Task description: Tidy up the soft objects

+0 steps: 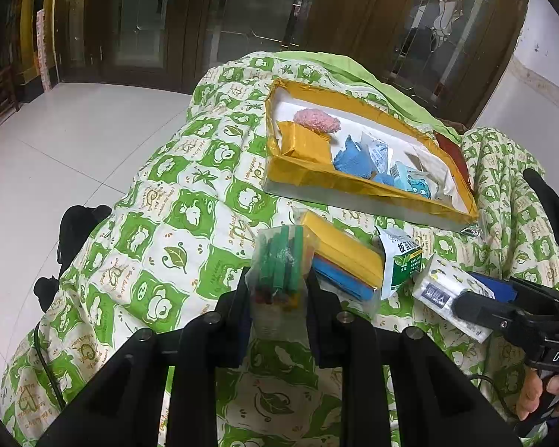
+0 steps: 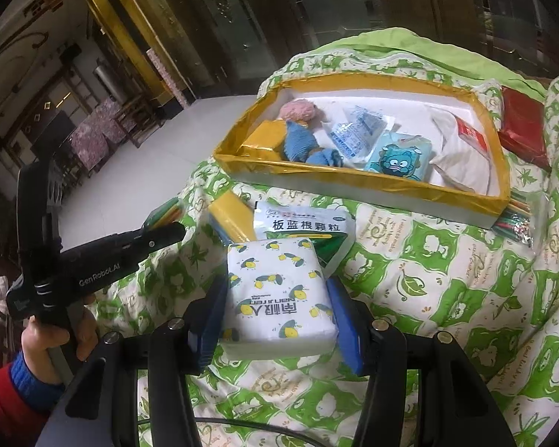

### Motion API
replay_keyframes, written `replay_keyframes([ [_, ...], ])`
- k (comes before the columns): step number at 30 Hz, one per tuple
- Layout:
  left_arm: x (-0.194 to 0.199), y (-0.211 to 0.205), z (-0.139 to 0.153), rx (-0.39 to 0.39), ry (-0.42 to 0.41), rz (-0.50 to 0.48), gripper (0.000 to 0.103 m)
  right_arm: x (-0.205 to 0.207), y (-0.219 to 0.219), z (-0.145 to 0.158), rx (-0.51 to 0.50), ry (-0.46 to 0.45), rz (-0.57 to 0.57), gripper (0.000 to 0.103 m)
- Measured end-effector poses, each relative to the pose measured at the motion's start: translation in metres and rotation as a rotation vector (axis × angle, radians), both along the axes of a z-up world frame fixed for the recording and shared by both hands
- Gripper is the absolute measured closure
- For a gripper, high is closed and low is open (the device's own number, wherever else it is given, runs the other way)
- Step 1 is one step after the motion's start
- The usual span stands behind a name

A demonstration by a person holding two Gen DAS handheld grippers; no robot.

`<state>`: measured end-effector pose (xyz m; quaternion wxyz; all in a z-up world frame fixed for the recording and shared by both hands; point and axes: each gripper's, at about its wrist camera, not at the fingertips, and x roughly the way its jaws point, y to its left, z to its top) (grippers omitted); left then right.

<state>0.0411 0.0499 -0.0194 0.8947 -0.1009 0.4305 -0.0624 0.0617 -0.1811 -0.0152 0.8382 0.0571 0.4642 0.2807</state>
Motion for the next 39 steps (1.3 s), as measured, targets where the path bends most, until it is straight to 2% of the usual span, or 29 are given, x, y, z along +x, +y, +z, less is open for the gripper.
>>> replay_keyframes([
  [27, 0.000, -0.002, 0.000, 0.001, -0.001, -0.001, 0.079, 0.001, -0.007, 0.004, 0.010, -0.022, -0.030, 0.046],
  [39, 0.000, -0.002, -0.001, 0.001, -0.001, -0.001, 0.079, 0.010, -0.031, 0.017, 0.062, -0.049, -0.110, 0.046],
])
